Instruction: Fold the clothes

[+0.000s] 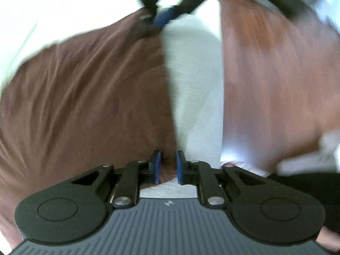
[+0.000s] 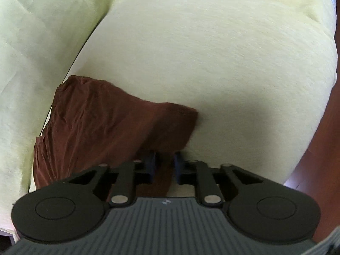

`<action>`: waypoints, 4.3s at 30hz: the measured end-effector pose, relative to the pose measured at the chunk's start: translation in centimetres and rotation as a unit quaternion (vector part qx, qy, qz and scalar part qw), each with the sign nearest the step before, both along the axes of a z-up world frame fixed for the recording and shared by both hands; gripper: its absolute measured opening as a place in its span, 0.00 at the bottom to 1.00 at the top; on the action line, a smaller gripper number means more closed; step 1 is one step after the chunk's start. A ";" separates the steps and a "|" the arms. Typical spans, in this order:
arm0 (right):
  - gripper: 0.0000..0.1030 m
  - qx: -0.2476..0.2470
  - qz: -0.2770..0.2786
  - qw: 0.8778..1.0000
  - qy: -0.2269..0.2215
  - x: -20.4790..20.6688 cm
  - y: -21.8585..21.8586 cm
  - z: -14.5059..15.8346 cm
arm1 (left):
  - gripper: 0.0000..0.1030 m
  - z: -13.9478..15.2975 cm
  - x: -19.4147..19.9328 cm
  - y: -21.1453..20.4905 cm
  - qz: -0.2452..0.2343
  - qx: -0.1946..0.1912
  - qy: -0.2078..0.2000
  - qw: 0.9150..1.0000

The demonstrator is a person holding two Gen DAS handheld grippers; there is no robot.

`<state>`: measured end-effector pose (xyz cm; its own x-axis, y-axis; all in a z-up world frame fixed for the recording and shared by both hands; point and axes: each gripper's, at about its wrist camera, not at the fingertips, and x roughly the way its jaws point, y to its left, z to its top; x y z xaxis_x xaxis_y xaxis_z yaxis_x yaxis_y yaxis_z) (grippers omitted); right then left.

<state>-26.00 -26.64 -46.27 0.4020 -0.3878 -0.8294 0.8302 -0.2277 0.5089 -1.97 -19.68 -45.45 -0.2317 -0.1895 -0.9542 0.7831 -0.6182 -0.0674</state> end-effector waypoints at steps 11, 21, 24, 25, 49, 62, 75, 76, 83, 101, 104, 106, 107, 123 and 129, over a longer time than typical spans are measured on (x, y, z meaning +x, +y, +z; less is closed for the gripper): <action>0.05 0.003 0.027 1.000 0.005 0.6 -0.8 -0.2 | 0.01 -0.4 1.2 -1.8 0.060 0.046 0.020 0.997; 0.05 -0.001 0.031 0.999 0.012 0.7 -0.6 -0.1 | 0.01 -0.4 1.1 -1.7 0.054 0.040 0.014 0.998; 0.04 -0.013 0.048 0.998 0.028 1.1 -0.4 0.3 | 0.01 -0.3 1.2 -1.7 0.050 0.039 0.015 0.998; 0.03 -0.017 0.052 0.998 0.033 1.2 -0.3 0.4 | 0.00 -0.1 1.3 -1.6 0.045 0.038 0.019 0.998; 0.28 -0.067 0.019 0.992 0.109 1.2 -0.6 1.4 | 0.36 -0.6 -1.0 1.1 -0.010 0.006 -0.015 1.000; 0.20 -0.125 0.189 0.965 0.131 6.4 1.7 5.5 | 0.36 1.8 0.6 6.5 0.138 0.051 0.041 0.988; 0.14 -0.056 0.482 0.861 0.153 16.8 9.9 -0.6 | 0.37 1.4 9.6 13.1 0.308 0.077 -0.050 0.947; 0.16 -0.045 0.490 0.854 0.166 16.6 10.3 -0.4 | 0.38 1.7 10.8 13.9 0.329 0.077 -0.055 0.940; 0.17 -0.076 0.480 0.861 0.150 19.7 12.4 2.9 | 0.38 3.2 20.5 15.9 0.419 0.025 -0.079 0.904; 0.35 -0.150 0.448 0.867 0.158 38.5 19.9 -1.1 | 0.46 -1.8 37.4 12.8 0.414 -0.026 -0.003 0.910; 0.37 -0.124 0.459 0.861 0.180 38.4 21.2 -0.6 | 0.48 -2.3 39.0 15.9 0.450 0.007 0.004 0.893; 0.37 -0.103 0.452 0.866 0.187 38.3 21.0 0.1 | 0.34 -1.8 39.1 17.2 0.443 0.027 -0.021 0.896; 0.37 -0.100 0.445 0.870 0.188 38.3 20.9 0.6 | 0.34 -1.0 38.9 17.4 0.430 0.025 -0.027 0.902; 0.02 -0.222 0.393 0.876 0.169 42.7 10.4 5.7 | 0.37 5.4 41.7 0.5 0.383 -0.087 0.042 0.919; 0.03 -0.274 0.396 0.863 0.152 46.6 1.2 4.5 | 0.37 5.4 41.0 -4.2 0.356 -0.087 0.034 0.930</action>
